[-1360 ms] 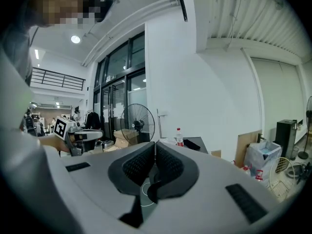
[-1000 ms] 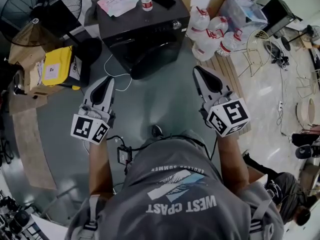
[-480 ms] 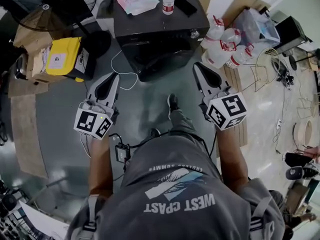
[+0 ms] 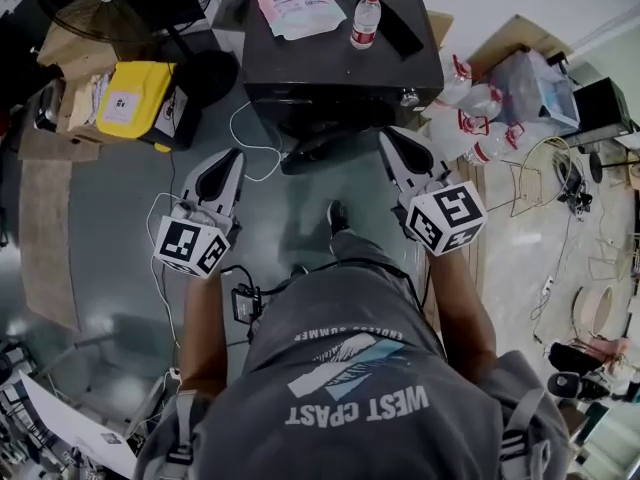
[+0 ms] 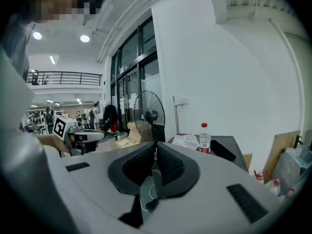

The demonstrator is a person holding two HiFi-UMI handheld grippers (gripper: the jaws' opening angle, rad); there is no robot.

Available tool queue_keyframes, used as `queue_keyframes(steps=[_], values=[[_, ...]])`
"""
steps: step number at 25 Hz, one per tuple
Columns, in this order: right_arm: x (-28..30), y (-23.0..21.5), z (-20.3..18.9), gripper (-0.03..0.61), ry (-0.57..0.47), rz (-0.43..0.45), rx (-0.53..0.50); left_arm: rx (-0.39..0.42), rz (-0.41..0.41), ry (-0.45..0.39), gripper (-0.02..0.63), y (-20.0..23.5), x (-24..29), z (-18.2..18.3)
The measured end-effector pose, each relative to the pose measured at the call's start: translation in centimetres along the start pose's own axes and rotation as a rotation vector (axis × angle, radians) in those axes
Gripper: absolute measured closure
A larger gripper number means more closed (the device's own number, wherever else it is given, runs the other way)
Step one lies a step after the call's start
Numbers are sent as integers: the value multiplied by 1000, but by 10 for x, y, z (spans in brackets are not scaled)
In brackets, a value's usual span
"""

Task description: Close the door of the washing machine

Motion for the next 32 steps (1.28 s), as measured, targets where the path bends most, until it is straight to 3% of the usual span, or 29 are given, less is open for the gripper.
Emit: queue_keyframes(steps=[15, 26, 32], values=[[96, -52, -74, 495, 216, 147, -58, -104, 10, 131, 583, 21, 75, -84], [154, -63, -159, 446, 390, 260, -124, -227, -14, 266, 579, 33, 122, -180], [177, -68, -211, 419, 487, 310, -190, -279, -27, 336, 531, 32, 144, -232]])
Point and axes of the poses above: the fingertips, and each gripper's own axes: x forward along the fingers, y to its left, z out of its top, the point moved 3 cm from there along -x, backward along the fingers, and after that the axes turned 1 degree about -x, right-handed, at the moved point
